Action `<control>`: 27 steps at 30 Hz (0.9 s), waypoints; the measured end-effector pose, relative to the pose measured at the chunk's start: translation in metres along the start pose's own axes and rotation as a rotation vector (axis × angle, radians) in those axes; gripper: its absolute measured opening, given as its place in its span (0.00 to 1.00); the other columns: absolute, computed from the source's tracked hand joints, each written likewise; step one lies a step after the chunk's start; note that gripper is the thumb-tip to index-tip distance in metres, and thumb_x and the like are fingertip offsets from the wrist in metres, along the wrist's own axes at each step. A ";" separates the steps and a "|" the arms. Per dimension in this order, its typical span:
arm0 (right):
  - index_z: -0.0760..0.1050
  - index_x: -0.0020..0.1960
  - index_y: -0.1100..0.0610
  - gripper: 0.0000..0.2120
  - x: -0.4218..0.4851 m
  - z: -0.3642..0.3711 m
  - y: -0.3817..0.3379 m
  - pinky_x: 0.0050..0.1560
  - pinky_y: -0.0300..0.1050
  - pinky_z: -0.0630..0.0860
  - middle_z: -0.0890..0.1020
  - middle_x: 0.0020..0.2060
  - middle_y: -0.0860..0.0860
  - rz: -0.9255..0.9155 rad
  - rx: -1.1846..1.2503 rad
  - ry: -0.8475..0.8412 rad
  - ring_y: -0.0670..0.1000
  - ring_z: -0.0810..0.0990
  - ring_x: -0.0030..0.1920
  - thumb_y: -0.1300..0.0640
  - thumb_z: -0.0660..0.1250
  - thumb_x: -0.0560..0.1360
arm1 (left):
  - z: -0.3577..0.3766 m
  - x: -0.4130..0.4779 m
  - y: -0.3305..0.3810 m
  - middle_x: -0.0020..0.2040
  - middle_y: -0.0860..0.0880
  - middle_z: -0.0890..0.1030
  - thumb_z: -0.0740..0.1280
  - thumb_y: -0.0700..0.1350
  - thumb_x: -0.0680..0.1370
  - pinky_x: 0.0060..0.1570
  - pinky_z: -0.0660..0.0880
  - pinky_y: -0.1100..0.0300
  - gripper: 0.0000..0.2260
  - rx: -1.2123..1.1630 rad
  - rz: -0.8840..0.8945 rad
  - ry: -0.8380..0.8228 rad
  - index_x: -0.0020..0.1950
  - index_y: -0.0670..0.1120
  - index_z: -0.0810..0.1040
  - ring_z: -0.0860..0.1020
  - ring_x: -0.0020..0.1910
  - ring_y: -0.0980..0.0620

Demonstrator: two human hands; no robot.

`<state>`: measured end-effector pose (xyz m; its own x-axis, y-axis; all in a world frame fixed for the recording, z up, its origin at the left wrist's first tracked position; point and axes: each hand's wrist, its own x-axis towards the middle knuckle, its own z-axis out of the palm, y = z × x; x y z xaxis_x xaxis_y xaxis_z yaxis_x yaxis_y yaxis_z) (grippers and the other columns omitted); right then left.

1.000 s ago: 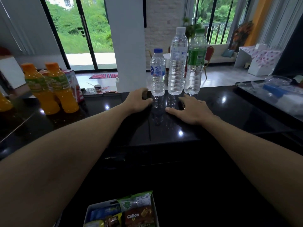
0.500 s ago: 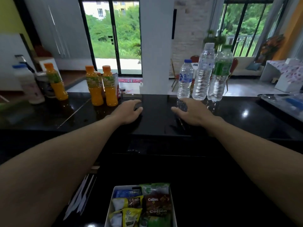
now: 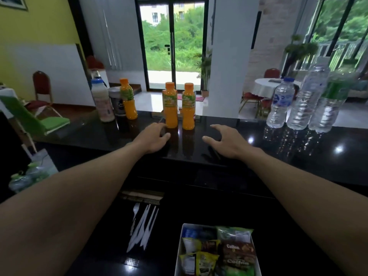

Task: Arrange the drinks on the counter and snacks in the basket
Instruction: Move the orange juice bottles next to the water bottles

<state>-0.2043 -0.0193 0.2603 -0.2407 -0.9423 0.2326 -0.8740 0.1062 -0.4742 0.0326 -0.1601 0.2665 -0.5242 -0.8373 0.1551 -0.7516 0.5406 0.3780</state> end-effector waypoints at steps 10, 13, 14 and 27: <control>0.64 0.77 0.56 0.38 0.051 0.034 -0.035 0.67 0.53 0.72 0.71 0.73 0.55 0.073 0.030 0.032 0.57 0.73 0.69 0.39 0.70 0.75 | -0.006 0.037 -0.030 0.68 0.42 0.74 0.69 0.51 0.79 0.60 0.69 0.55 0.25 -0.178 0.009 0.140 0.72 0.41 0.70 0.73 0.65 0.44; 0.67 0.74 0.56 0.35 0.068 0.039 -0.036 0.60 0.46 0.70 0.74 0.71 0.55 0.120 0.090 0.052 0.56 0.73 0.68 0.39 0.72 0.74 | 0.000 0.051 -0.024 0.66 0.45 0.76 0.71 0.50 0.78 0.56 0.69 0.60 0.23 -0.307 0.073 0.147 0.71 0.44 0.72 0.75 0.64 0.47; 0.68 0.73 0.55 0.35 0.074 0.040 -0.036 0.59 0.46 0.69 0.74 0.70 0.54 0.135 0.115 0.048 0.56 0.73 0.68 0.38 0.72 0.74 | 0.003 0.055 -0.022 0.64 0.47 0.77 0.72 0.49 0.77 0.54 0.70 0.62 0.23 -0.351 0.088 0.140 0.70 0.45 0.72 0.75 0.63 0.49; 0.66 0.74 0.41 0.39 0.101 0.058 -0.035 0.63 0.57 0.73 0.78 0.66 0.42 0.248 -0.001 0.076 0.52 0.77 0.65 0.22 0.59 0.69 | 0.022 0.081 -0.027 0.63 0.51 0.80 0.69 0.57 0.78 0.60 0.76 0.47 0.23 -0.454 0.027 0.120 0.72 0.52 0.72 0.78 0.57 0.50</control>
<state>-0.1735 -0.1365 0.2512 -0.4787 -0.8610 0.1721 -0.7846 0.3315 -0.5239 0.0019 -0.2404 0.2489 -0.4712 -0.8413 0.2648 -0.4733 0.4945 0.7290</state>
